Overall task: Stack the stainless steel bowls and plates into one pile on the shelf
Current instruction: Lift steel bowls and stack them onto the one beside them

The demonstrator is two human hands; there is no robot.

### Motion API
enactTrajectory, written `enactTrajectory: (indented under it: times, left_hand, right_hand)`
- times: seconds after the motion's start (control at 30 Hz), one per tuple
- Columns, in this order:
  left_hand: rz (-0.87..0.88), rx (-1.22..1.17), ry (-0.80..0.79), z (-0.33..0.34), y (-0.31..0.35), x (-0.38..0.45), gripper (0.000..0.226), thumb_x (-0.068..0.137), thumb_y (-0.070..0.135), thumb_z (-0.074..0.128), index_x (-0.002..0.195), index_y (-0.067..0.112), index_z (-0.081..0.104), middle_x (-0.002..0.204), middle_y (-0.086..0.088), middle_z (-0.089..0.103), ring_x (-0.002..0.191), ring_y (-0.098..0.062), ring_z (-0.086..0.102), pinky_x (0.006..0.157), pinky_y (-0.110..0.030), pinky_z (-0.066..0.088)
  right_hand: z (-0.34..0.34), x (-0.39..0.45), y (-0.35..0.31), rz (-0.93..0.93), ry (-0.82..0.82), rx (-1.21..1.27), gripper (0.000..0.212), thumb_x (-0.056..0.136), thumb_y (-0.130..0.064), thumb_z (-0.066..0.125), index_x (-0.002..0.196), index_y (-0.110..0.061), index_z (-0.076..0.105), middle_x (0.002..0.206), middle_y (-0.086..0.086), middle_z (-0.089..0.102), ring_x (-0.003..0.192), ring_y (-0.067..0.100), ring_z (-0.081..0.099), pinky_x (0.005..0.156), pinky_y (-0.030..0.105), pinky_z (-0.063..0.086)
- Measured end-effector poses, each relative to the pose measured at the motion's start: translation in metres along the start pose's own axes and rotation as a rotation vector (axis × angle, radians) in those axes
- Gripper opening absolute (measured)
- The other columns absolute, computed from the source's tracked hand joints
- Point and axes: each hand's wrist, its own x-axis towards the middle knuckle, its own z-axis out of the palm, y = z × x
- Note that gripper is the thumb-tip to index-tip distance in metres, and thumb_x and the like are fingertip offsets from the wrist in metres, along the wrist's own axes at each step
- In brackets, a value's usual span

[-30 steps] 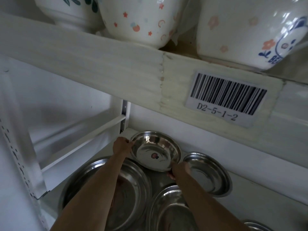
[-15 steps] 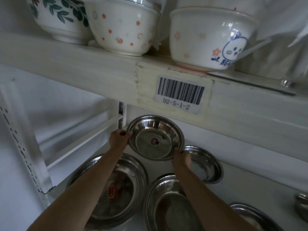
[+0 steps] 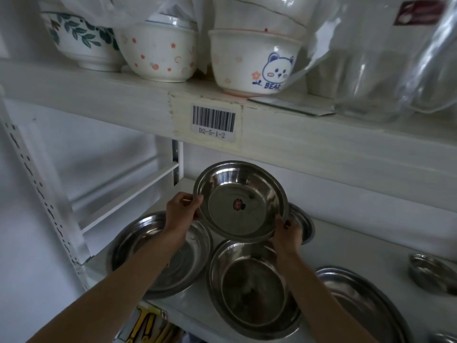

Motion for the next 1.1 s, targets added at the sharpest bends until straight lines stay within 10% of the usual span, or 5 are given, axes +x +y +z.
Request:
enactTrajectory:
  times: [0.43,0.63,0.9,1.1]
  left_hand:
    - [-0.180,-0.155,-0.052,0.003,-0.052,-0.097,0.024,0.085,0.025,0.069,0.090,0.001,0.068,0.092,-0.024,0.072,0.090,-0.040,0.070,0.080,-0.046,0.059]
    - [-0.151,-0.103,-0.002,0.010,-0.063,-0.133,0.028,0.089,0.024,0.065,0.086,-0.004,0.064,0.075,-0.014,0.062,0.070,-0.022,0.059,0.064,-0.027,0.049]
    - [-0.124,0.127,0.048,0.014,-0.088,-0.148,0.020,0.087,0.022,0.067,0.076,0.006,0.066,0.064,-0.008,0.063,0.062,-0.020,0.058,0.062,-0.030,0.047]
    - [-0.102,0.128,0.096,0.014,-0.096,-0.155,0.023,0.088,0.016,0.066,0.071,0.001,0.064,0.058,-0.009,0.061,0.058,-0.023,0.058,0.061,-0.037,0.050]
  right_hand:
    - [-0.072,-0.059,0.056,0.039,0.011,-0.027,0.033,0.096,-0.034,0.052,0.088,-0.003,0.061,0.077,0.013,0.066,0.073,0.029,0.062,0.065,0.033,0.045]
    - [-0.089,-0.078,0.078,0.090,0.055,-0.116,0.031,0.095,-0.030,0.053,0.088,-0.002,0.063,0.082,0.015,0.066,0.085,0.036,0.063,0.071,0.036,0.044]
    - [-0.094,-0.089,0.093,0.146,0.041,-0.278,0.040,0.093,-0.036,0.052,0.117,-0.005,0.061,0.111,0.023,0.068,0.106,0.041,0.063,0.084,0.040,0.047]
    - [-0.095,-0.090,0.095,0.116,0.043,-0.301,0.034,0.091,-0.029,0.056,0.104,0.000,0.065,0.103,0.025,0.069,0.099,0.040,0.065,0.079,0.038,0.047]
